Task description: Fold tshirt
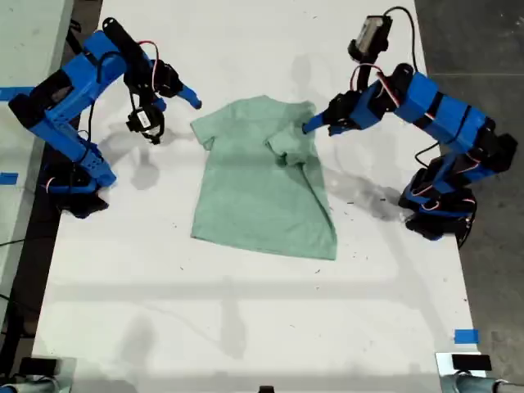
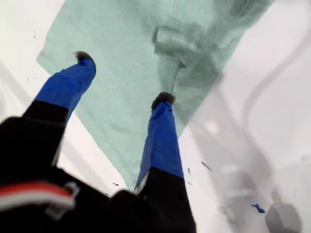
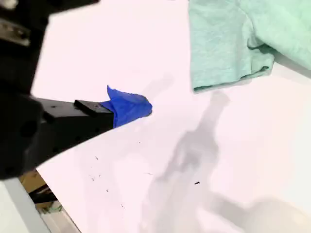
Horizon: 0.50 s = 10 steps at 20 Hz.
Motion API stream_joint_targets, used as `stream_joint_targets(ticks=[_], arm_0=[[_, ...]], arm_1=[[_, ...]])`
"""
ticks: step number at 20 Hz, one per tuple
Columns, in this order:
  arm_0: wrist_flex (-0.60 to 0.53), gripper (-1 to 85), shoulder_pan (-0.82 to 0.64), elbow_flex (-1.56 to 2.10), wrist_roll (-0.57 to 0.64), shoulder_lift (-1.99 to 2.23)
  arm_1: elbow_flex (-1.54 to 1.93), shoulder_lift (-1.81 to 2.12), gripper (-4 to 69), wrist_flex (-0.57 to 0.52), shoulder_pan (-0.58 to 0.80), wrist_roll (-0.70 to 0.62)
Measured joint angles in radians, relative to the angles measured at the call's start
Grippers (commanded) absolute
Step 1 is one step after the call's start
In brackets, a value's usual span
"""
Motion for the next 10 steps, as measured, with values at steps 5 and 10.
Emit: stream_joint_targets(ticks=[5,10], arm_0=[[-0.156,31.2,-0.034,-0.002,0.041,-0.287],[-0.236,7.1,-0.043,-0.118,0.058,-0.620]], arm_1=[[0.127,0.166,22.4,0.000,-0.037,0.041],[0.189,0.241,21.3,0.000,-0.057,0.069]])
